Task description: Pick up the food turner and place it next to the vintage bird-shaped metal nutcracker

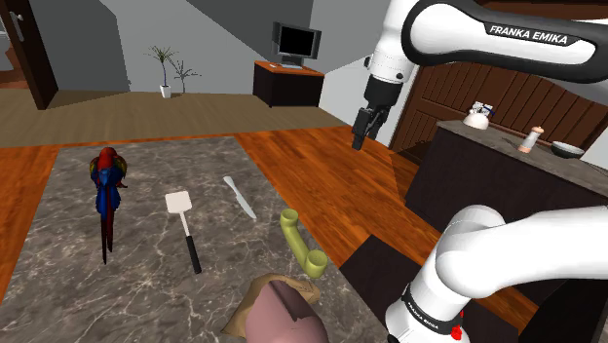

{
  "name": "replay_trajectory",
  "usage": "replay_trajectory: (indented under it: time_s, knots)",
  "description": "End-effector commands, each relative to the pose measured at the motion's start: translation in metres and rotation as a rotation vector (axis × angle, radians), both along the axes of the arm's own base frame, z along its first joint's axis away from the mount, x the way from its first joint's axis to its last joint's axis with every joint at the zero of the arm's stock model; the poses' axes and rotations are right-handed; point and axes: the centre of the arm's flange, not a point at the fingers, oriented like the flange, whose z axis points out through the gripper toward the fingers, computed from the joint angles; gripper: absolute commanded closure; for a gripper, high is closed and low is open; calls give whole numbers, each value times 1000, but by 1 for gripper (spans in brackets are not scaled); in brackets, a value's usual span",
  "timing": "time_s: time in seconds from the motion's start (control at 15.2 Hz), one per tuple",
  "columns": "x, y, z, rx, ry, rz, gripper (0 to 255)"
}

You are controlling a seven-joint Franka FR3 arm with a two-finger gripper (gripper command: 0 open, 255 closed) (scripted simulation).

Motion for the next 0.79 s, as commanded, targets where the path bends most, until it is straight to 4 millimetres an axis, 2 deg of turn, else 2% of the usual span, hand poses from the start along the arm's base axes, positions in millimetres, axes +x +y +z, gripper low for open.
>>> replay_trajectory:
  time_s: [0.0,0.73]
  knots:
    - [0,0,0,0,0,0,0]
    - [68,113,-63,19,31,-114,0]
